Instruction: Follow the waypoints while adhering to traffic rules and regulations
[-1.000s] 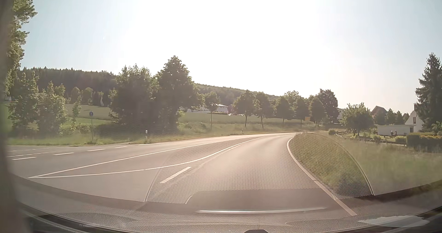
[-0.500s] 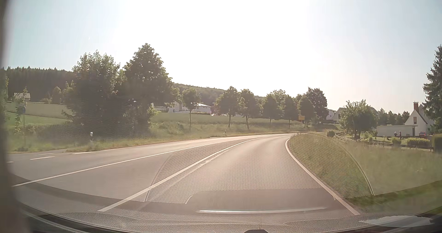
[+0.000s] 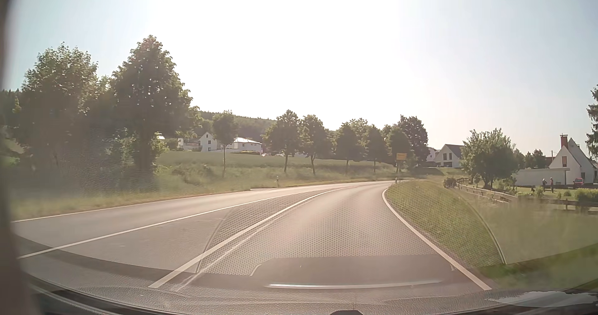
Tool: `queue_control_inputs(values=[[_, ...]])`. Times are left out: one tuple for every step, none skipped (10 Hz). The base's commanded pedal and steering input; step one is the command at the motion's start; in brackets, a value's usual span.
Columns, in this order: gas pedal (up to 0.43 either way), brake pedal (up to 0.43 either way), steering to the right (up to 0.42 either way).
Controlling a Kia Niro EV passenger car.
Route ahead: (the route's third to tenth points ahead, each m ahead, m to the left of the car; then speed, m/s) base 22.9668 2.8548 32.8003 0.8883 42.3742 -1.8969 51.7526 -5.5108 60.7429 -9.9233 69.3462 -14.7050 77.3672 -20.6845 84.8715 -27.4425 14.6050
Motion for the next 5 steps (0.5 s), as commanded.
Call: queue_control_inputs(values=[[0.157, 0.000, 0.038], [0.157, 0.000, 0.038], [0.157, 0.000, 0.038], [0.157, 0.000, 0.037], [0.157, 0.000, 0.036]])
